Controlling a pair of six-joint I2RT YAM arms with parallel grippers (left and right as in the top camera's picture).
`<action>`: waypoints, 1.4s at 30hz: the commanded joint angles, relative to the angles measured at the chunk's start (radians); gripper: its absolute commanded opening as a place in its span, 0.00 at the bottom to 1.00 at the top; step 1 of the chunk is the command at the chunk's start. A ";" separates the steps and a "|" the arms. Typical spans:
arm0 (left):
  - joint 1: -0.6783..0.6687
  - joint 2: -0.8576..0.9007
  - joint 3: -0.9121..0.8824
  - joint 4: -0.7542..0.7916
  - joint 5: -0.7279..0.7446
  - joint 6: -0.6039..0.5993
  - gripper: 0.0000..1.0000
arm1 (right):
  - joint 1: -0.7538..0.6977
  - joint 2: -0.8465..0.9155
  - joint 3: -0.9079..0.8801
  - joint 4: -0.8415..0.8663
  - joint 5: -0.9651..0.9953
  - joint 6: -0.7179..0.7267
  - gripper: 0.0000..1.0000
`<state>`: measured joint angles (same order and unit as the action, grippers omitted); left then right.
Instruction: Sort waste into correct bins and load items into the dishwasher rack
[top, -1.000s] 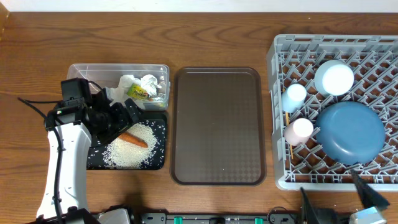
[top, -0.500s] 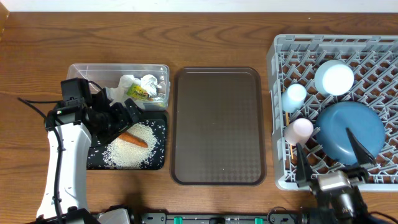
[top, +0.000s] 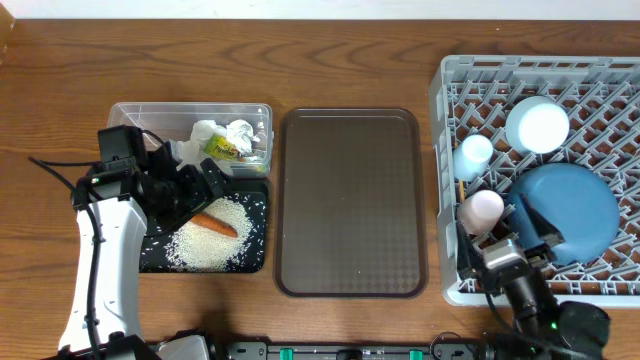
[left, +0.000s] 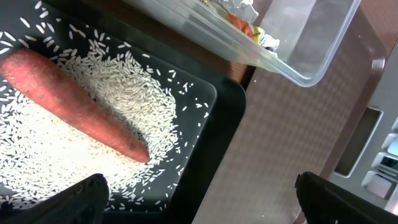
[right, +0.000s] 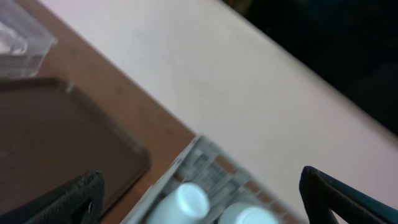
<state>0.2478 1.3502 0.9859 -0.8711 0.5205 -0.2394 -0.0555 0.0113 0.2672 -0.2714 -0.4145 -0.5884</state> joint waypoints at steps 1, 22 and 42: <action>0.005 0.002 -0.004 -0.003 0.002 -0.008 0.99 | 0.032 -0.006 -0.047 0.004 -0.039 -0.011 0.99; 0.005 0.002 -0.004 -0.003 0.002 -0.008 0.99 | 0.089 -0.006 -0.219 0.122 -0.117 0.000 0.99; 0.005 0.002 -0.004 -0.003 0.002 -0.008 0.99 | 0.096 -0.007 -0.262 0.235 0.593 0.594 0.99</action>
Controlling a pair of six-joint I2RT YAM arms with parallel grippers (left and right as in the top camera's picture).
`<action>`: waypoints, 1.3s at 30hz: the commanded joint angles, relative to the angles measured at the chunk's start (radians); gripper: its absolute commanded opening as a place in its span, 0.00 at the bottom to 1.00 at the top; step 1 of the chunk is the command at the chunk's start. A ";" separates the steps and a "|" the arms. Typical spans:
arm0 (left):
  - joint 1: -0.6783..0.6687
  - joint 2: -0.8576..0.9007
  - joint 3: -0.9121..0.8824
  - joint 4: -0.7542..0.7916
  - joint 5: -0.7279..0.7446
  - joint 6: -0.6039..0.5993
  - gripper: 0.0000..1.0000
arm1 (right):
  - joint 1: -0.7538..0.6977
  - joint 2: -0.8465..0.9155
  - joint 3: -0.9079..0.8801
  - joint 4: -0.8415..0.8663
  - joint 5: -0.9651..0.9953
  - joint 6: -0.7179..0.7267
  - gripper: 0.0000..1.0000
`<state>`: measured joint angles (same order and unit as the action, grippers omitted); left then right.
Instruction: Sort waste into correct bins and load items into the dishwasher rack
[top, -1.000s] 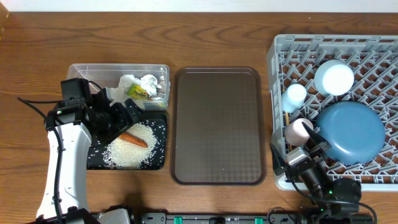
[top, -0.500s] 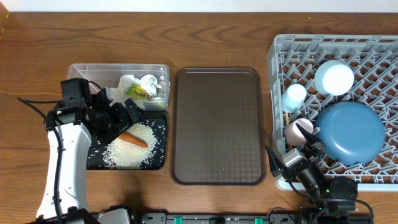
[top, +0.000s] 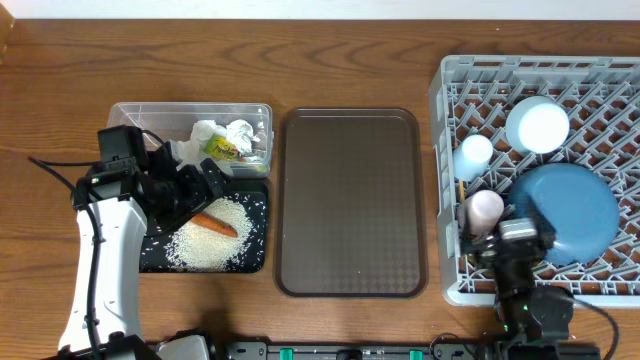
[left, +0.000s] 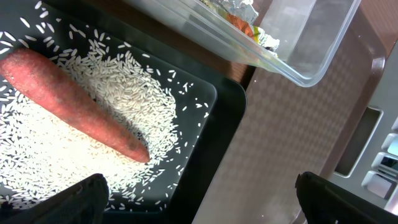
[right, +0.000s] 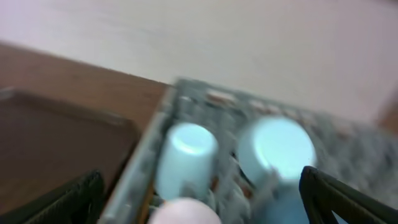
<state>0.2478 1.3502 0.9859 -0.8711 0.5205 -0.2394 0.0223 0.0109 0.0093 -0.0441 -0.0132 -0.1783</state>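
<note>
An orange carrot (top: 214, 224) lies on scattered white rice (top: 205, 245) in the black tray (top: 155, 262). My left gripper (top: 198, 190) hovers open above that tray. In the left wrist view the carrot (left: 68, 102) lies up and to the left of the gripper (left: 199, 208), and nothing is between the fingers. The grey dishwasher rack (top: 446, 150) holds a blue plate (top: 570, 210), pale blue cups (top: 537, 124) and a pink cup (top: 482, 210). My right gripper (right: 199, 208) is open at the rack's front left, facing the cups (right: 185, 158).
A clear bin (top: 150, 112) with crumpled paper and wrappers stands behind the black tray. A brown serving tray (top: 350, 200) lies between the bins and the rack. The rack's left wall (right: 140, 168) is close before the right gripper.
My right wrist has swung round. Its camera looked past the rack's corner at the wall before, and now faces into the rack at the cups. The left arm and the carrot have not moved.
</note>
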 joint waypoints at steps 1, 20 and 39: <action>0.005 0.002 -0.004 -0.003 0.002 -0.008 0.99 | 0.018 -0.006 -0.004 0.016 0.193 0.182 0.99; 0.005 0.002 -0.004 -0.003 0.002 -0.008 0.99 | 0.032 -0.006 -0.004 -0.002 0.072 0.080 0.99; 0.005 0.002 -0.004 -0.003 0.002 -0.008 0.99 | 0.032 -0.006 -0.004 -0.027 0.039 0.076 0.99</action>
